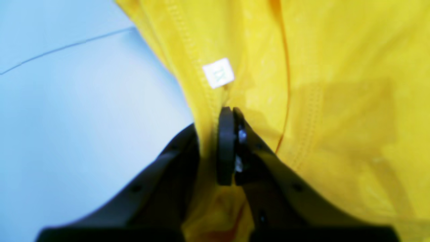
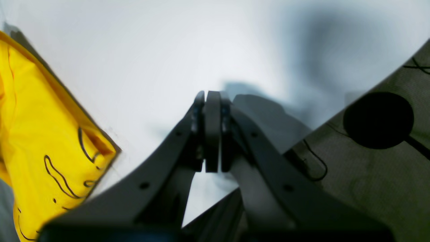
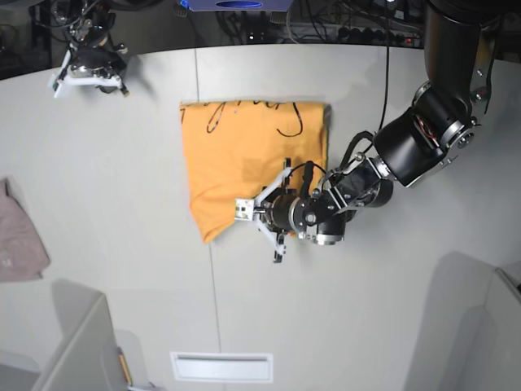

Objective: Fold the T-shirt properly
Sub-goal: 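Drag the folded shirt with the left gripper to square it on the table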

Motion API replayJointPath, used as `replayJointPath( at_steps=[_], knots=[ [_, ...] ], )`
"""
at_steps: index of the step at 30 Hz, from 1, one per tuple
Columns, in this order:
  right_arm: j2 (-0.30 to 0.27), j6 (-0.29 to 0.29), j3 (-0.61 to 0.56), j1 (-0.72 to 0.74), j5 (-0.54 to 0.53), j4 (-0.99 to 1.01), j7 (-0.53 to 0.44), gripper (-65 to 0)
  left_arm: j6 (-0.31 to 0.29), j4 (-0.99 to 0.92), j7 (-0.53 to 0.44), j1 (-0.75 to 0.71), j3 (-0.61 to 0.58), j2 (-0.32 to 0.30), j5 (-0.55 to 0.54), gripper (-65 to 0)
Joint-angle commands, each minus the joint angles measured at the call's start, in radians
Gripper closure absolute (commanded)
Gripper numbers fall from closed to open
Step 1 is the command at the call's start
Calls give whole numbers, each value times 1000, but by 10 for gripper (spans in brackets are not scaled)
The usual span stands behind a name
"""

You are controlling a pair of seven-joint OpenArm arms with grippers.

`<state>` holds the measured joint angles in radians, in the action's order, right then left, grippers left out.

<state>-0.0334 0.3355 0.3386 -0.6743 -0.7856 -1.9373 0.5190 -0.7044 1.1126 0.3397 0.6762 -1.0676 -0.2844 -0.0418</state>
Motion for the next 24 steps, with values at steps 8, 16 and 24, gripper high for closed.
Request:
replayJointPath(
  at_steps=[8, 16, 24],
  knots=[
    [-10, -8, 1, 12, -1, -15, -15, 0, 6, -1, -9, 27, 20, -16, -2, 0],
    [-7, -8, 0, 38, -1, -15, -10, 0, 6, -12, -1, 32, 20, -8, 0, 0],
    [-4, -98, 0, 40, -1, -15, -10, 0, 6, -45, -1, 41, 23, -6, 0, -204]
  ],
)
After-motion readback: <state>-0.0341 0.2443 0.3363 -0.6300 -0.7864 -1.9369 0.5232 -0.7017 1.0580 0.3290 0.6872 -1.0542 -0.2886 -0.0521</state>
